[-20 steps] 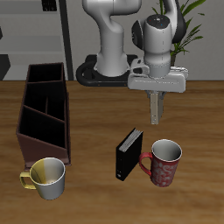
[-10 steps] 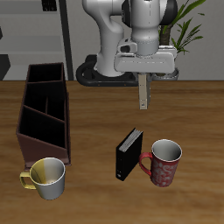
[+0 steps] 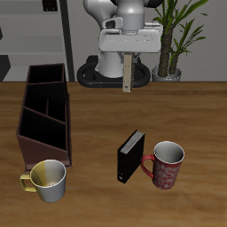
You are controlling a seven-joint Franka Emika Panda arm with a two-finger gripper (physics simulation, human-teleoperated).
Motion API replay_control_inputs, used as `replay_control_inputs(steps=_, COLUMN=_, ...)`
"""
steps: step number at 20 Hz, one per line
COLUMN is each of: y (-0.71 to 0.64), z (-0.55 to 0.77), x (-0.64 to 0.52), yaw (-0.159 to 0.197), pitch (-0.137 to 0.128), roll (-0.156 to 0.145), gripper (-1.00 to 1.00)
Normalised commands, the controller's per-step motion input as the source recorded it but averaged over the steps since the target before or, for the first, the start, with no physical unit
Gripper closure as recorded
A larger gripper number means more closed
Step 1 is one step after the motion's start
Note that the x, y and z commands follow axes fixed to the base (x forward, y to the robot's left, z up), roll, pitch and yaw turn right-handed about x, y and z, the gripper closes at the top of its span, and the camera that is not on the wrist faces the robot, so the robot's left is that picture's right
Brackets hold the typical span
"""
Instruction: Place the yellow book into the right desk caddy's right compartment
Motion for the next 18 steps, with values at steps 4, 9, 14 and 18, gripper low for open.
replay_control_inputs(steps=4, y=-0.70, z=0.20, x=-0.11, yaw=-0.001, pitch=-0.037, roll=-0.075, gripper=1.00)
replay_control_inputs(steps=9, y=-0.55, z=0.10, x=-0.21, yaw=-0.009, pitch=-0.021, roll=-0.065, gripper=1.00)
replay_control_inputs(steps=14, y=-0.46, z=0.04, x=-0.30, yaw=-0.014, pitch=-0.022, roll=-0.049, gripper=1.00)
replay_control_inputs(steps=18, y=-0.30, z=-0.01, x=-0.21, yaw=0.014, pitch=-0.011, roll=-0.031, gripper=1.00)
